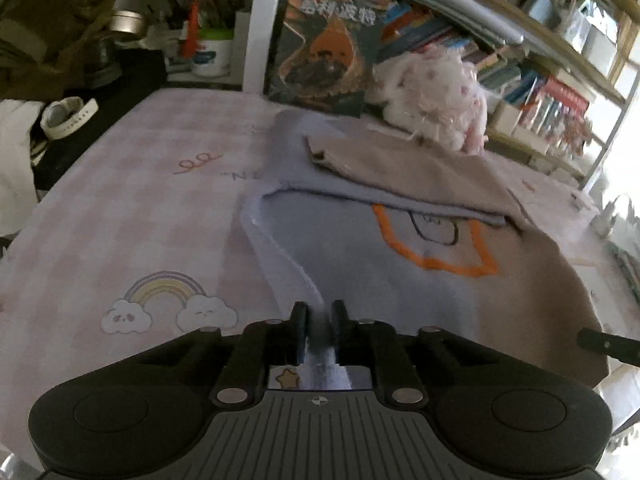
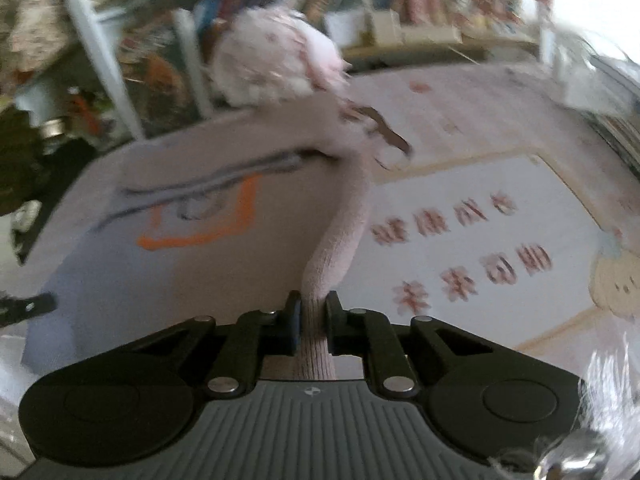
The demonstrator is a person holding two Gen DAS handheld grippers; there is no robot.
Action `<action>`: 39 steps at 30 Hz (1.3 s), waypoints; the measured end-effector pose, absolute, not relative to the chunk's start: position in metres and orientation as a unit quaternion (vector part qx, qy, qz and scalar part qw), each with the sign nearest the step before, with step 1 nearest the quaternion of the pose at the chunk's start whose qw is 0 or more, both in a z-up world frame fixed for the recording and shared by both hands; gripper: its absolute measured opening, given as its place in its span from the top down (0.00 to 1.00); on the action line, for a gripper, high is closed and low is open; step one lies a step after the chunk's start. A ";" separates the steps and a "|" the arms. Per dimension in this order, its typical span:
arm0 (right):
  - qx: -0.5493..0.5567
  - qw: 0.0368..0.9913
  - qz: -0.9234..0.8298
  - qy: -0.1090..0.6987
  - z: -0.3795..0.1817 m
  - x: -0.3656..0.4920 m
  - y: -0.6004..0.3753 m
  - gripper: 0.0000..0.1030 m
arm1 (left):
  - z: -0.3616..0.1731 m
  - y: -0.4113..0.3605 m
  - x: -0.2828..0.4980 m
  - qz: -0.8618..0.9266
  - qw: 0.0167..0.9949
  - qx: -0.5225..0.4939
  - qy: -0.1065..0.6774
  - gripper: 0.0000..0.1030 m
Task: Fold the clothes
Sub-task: 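Grasp the lavender side edge with the left tool while the right tool grasps the pink side edge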
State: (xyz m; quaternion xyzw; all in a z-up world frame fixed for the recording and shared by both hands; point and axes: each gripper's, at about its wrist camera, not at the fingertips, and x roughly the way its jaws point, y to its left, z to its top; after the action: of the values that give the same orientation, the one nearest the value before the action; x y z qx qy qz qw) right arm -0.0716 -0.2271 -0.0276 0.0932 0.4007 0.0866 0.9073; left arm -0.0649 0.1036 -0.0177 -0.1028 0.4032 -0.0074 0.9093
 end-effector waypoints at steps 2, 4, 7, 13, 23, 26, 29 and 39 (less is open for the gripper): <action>0.090 0.902 0.080 0.415 -0.030 -0.067 -0.226 0.89 | -0.023 0.106 -0.064 -0.008 0.902 -0.115 0.416 0.73; 0.097 0.895 0.074 0.429 -0.035 -0.065 -0.228 0.82 | -0.026 0.111 -0.064 -0.012 0.894 -0.142 0.424 0.56; 0.111 0.886 0.065 0.445 -0.042 -0.064 -0.234 0.77 | -0.031 0.121 -0.065 -0.027 0.881 -0.202 0.426 0.37; 0.117 0.873 0.057 0.471 -0.051 -0.064 -0.238 0.74 | -0.037 0.133 -0.066 -0.069 0.853 -0.300 0.421 0.32; 0.116 0.873 0.060 0.469 -0.051 -0.066 -0.238 0.73 | -0.044 0.138 -0.069 -0.053 0.842 -0.319 0.431 0.33; 0.116 0.874 0.061 0.468 -0.052 -0.065 -0.238 0.73 | -0.046 0.141 -0.071 -0.058 0.837 -0.334 0.428 0.33; 0.113 0.875 0.064 0.466 -0.053 -0.065 -0.238 0.71 | -0.048 0.144 -0.073 -0.076 0.828 -0.357 0.426 0.32; 0.106 0.875 0.068 0.468 -0.052 -0.064 -0.237 0.70 | -0.046 0.139 -0.070 -0.040 0.840 -0.303 0.448 0.31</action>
State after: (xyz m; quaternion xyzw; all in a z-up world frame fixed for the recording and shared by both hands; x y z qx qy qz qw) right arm -0.0642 -0.2372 -0.0524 0.1062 0.4680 0.0678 0.8747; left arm -0.0700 0.1395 -0.0463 -0.3027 0.4485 -0.0404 0.8400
